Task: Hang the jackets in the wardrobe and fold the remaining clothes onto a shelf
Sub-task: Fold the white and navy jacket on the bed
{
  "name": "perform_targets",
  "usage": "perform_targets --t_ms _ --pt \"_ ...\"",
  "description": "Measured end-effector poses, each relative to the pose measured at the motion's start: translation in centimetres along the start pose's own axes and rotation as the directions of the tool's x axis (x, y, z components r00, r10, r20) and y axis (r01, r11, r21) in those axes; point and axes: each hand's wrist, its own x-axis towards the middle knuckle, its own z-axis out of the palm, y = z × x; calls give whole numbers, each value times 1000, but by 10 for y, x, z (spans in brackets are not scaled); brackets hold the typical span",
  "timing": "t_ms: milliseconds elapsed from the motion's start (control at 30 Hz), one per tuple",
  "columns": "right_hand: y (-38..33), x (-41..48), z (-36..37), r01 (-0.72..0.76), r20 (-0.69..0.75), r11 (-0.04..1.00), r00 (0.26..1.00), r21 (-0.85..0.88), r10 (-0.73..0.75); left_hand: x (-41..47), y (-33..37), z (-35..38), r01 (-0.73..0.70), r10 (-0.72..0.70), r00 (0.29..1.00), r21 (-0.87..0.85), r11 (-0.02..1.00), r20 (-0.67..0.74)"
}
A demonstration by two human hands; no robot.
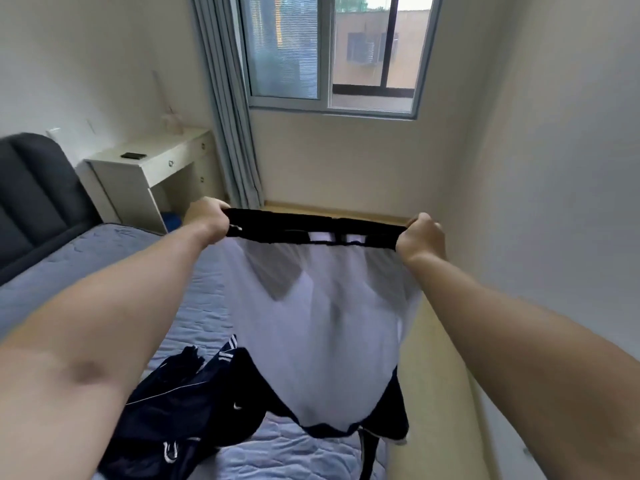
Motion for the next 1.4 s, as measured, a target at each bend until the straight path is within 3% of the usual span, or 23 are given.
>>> perform_targets --t_ms 133,300,533,667,833,1033,1233,1333,1400 --pt "-8 21 -11 174 -47 983 983 -49 -177 4 25 -16 -89 105 978 98 991 -178" --pt "18 -1 1 122 18 990 992 74 -124 -23 -3 -16 -238 263 946 145 960 -191" --pt "98 -80 73 123 158 982 982 -143 -100 -81 -132 49 -266 239 963 296 917 125" --pt "179 -144 147 122 342 925 940 -359 9 -132 -239 120 -319 191 913 343 883 359" --pt "297 -230 247 238 586 770 783 -592 208 -215 -385 224 -390 96 798 388 835 594" --pt "418 -333 343 411 731 621 522 -667 440 -317 -514 315 -431 -81 660 465 774 747" --pt "481 -425 380 820 847 291 378 -494 373 -415 -591 338 -197 -275 711 559 806 647" --pt "499 -459 392 916 864 162 271 -367 425 -450 -610 339 -116 -336 706 569 814 624" --pt "507 -479 397 934 856 125 245 -334 456 -469 -618 342 -70 -363 711 573 816 603"
